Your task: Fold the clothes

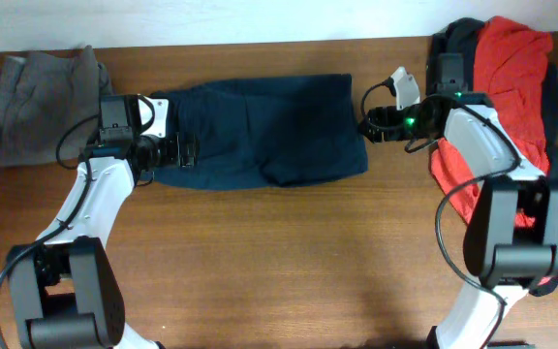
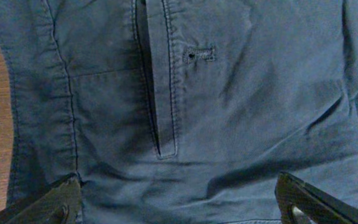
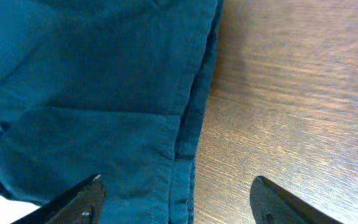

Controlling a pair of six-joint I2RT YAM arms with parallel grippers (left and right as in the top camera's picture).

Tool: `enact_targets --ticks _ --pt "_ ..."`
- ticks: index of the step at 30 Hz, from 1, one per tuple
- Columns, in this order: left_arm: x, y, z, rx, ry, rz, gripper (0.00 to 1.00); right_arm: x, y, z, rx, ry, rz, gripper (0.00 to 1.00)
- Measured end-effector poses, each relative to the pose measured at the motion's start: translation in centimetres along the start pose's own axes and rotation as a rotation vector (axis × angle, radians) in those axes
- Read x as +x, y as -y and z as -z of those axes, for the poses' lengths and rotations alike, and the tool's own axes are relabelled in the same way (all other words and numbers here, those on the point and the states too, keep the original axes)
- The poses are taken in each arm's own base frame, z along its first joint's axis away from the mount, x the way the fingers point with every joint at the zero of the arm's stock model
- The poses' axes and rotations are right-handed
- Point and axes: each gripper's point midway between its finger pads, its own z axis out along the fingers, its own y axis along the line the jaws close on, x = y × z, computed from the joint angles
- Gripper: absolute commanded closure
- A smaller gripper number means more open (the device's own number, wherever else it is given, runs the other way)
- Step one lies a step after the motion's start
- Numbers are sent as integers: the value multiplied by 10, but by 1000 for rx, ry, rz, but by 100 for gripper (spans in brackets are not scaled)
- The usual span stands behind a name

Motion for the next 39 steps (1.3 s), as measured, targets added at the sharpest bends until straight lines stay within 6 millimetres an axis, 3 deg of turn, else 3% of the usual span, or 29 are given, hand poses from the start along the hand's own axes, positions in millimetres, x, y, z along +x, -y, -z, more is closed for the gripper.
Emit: enact_targets --ticks 7,25,33,35,39 --pt "1 0 0 1 -4 1 1 15 4 -27 -58 -48 -28 34" --pt "1 0 0 1 -4 1 1 12 0 -62 -112 -28 -47 55" --pt "1 0 0 1 -4 1 4 12 -1 -62 -110 -30 -56 72" --pt "2 0 0 1 -8 2 5 12 -3 -63 -109 -33 -54 87" --pt "3 0 0 1 -13 5 5 17 -7 -67 -94 -56 -50 96"
